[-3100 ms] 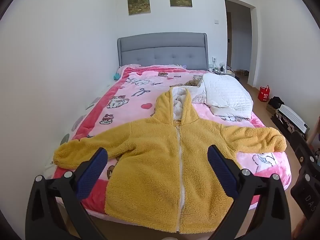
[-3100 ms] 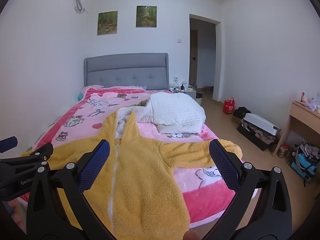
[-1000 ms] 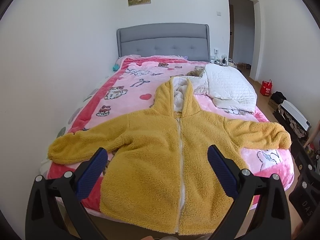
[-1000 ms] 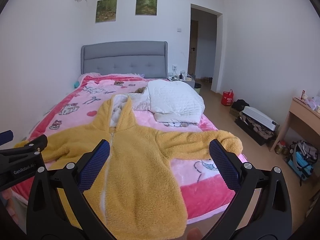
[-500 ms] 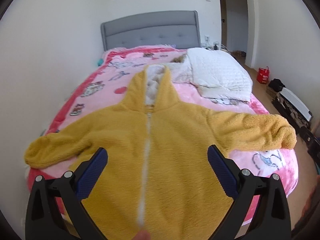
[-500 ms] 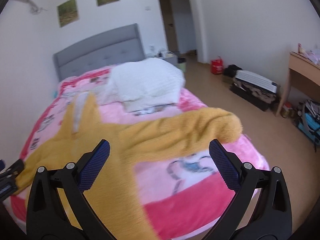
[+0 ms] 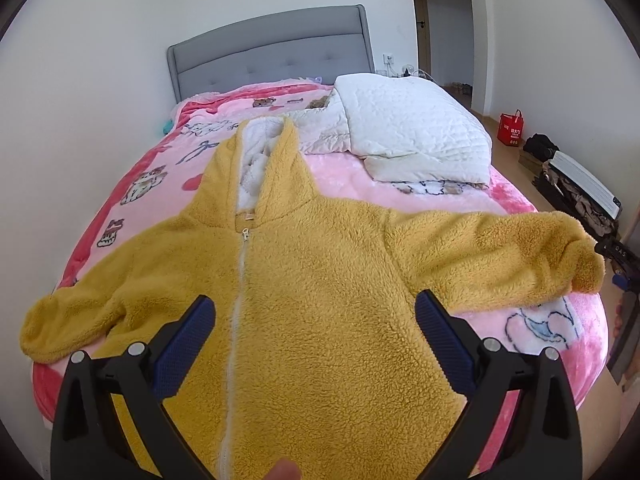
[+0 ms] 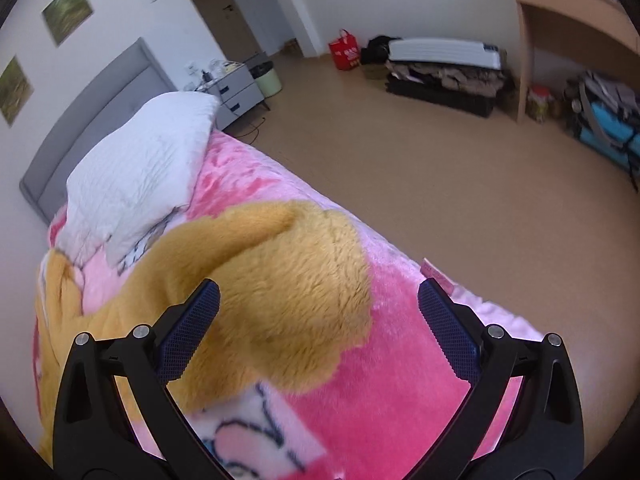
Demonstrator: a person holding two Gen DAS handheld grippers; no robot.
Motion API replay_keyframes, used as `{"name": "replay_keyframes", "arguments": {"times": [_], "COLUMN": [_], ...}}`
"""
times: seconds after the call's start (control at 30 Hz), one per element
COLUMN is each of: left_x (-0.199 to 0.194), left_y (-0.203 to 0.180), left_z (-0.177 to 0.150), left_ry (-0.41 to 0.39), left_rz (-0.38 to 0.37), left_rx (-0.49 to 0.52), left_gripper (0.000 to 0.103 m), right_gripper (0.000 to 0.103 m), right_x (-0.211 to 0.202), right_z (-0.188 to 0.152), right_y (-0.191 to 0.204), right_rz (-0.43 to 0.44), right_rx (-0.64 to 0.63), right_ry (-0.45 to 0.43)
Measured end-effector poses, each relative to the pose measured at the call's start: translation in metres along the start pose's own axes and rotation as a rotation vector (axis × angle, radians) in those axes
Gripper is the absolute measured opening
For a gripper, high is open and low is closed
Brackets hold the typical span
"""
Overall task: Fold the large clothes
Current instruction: 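Grasp the sleeve cuff nearest the right tool and lift it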
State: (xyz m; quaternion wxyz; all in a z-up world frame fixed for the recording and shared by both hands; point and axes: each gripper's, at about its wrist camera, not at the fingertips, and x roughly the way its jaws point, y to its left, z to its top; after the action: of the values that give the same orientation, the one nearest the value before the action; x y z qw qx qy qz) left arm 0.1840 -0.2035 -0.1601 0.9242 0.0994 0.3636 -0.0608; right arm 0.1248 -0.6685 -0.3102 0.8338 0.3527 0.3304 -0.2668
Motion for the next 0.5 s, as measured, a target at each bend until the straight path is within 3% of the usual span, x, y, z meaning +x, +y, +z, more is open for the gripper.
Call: {"name": "replay_keyframes", "arguments": {"times": [0.13, 0.17, 0.2, 0.27, 0.37, 0.5], "left_x": [0.003, 0.002, 0.001, -0.002, -0.007, -0.018], "left_y": [0.009, 0.012, 0.015, 0.020, 0.031, 0.044], "left_z": [-0.002, -0.003, -0.003, -0.003, -0.001, 0.000], "left_ry": [0.005, 0.000, -0.005, -0.006, -0.005, -0.016], "left_rz": [0.032, 0.043, 0.051, 0.052, 0.042, 0.057], "left_rx": [0.003, 0.006, 0.009, 0.003, -0.021, -0.027], "left_gripper": [0.098, 0.098, 0.098, 0.098, 0.098, 0.098], "right_gripper": [0.093, 0.078, 0.050, 0.031, 0.022, 0.019], "right_x": [0.025, 0.030, 0.035, 0.044, 0.037, -0.002], "right_z": [-0.003, -0.005, -0.006, -0.009, -0.008, -0.002], "right_y": [-0.007, -0.007, -0.007, -0.004, 0.009, 0.041], "right_rz": [0.111, 0.164, 0.192, 0.205, 0.211, 0.283], "right_rx": [0.100, 0.119, 0.142, 0.165, 0.132, 0.049], "right_ry": [0.032, 0.032, 0.045, 0.077, 0.060, -0.030]}}
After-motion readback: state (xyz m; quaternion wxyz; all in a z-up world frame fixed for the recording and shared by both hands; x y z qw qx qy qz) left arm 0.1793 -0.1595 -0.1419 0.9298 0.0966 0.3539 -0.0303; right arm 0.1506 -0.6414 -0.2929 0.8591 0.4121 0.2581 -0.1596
